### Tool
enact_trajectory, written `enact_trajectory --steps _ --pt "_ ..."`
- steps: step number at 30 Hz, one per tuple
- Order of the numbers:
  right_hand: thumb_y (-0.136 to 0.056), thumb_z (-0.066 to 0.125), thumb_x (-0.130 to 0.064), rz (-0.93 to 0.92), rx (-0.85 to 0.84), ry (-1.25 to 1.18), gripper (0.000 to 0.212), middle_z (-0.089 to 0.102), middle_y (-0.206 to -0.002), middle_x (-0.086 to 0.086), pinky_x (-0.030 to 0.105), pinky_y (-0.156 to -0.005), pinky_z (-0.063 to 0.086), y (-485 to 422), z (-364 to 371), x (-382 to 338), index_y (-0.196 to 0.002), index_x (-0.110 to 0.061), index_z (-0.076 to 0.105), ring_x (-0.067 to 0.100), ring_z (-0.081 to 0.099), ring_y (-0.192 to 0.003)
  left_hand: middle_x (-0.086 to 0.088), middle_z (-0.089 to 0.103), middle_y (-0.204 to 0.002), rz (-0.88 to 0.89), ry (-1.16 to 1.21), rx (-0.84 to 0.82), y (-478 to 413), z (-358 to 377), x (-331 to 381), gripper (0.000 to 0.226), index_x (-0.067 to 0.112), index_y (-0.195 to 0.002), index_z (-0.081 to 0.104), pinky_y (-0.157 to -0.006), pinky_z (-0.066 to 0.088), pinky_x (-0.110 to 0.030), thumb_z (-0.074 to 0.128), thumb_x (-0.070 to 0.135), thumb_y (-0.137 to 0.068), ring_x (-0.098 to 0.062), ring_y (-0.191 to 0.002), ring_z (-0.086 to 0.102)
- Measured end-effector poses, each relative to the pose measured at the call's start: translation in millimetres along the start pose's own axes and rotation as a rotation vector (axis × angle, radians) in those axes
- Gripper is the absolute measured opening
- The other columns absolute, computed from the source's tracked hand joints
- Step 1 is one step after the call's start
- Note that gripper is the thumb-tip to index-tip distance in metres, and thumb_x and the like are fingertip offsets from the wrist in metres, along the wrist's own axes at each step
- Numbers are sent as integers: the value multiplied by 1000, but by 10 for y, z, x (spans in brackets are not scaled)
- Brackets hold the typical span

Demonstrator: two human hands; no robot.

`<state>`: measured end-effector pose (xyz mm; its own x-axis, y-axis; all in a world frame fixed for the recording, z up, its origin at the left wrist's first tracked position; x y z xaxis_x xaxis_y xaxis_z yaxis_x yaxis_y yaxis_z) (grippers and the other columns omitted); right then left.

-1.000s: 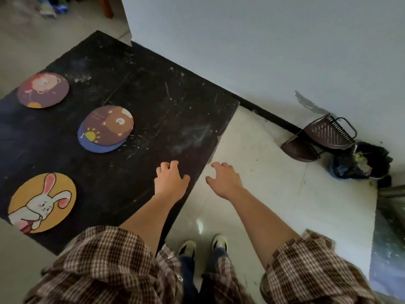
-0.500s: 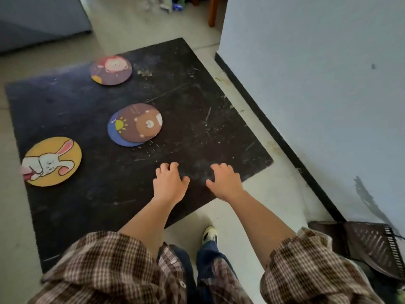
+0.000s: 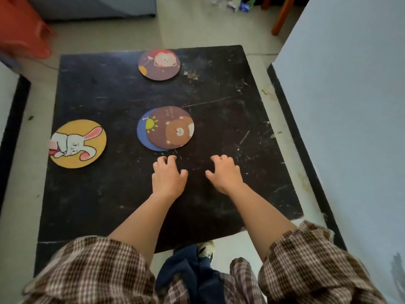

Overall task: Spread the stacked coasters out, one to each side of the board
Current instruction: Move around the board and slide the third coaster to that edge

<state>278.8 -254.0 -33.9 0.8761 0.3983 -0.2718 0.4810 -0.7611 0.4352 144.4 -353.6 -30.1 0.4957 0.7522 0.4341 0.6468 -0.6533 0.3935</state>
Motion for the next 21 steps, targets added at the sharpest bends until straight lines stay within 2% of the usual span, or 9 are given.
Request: enact_trajectory --steps 5,13,18,21 --pt "-90 53 -38 -13 -15 -30 54 44 -136 9 46 -99 38 -446 -108 -229 -137 -17 39 28 39 -126 -12 31 -145 -31 8 65 -357 -148 -30 53 16 -136 40 -101 39 -44 57 32 -88 -30 -131 31" --pt "-90 55 -37 -29 42 -73 51 44 -135 12 44 -97 40 -1109 -278 -514 -133 -13 43 28 40 -124 -15 20 -149 -125 85 131 -778 -220 -15 61 17 -140 31 -105 35 -47 57 32 -87 -32 -134 22" --pt "-89 54 -37 7 19 -136 49 39 -135 11 43 -96 42 -1336 -268 -563 -130 -13 46 28 37 -126 -15 22 -149 -345 175 172 -868 -199 -48 77 5 -146 21 -106 33 -45 58 36 -85 -32 -134 23" --pt "-89 54 -37 49 30 -238 46 40 -131 9 39 -90 43 -1412 -253 -556 -130 -17 48 25 39 -121 -15 22 -150 -448 204 185 -900 -198 -61 78 1 -144 24 -105 33 -45 60 37 -85 -31 -134 23"
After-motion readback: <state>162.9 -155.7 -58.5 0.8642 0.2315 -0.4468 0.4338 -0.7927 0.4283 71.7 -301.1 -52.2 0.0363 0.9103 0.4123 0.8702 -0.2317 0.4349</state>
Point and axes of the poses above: each hand's wrist, its own y-axis away from the middle knuckle, its own z-axis out of the palm, x = y × z, the point moved 4 cm from there along -y, towards the middle knuckle
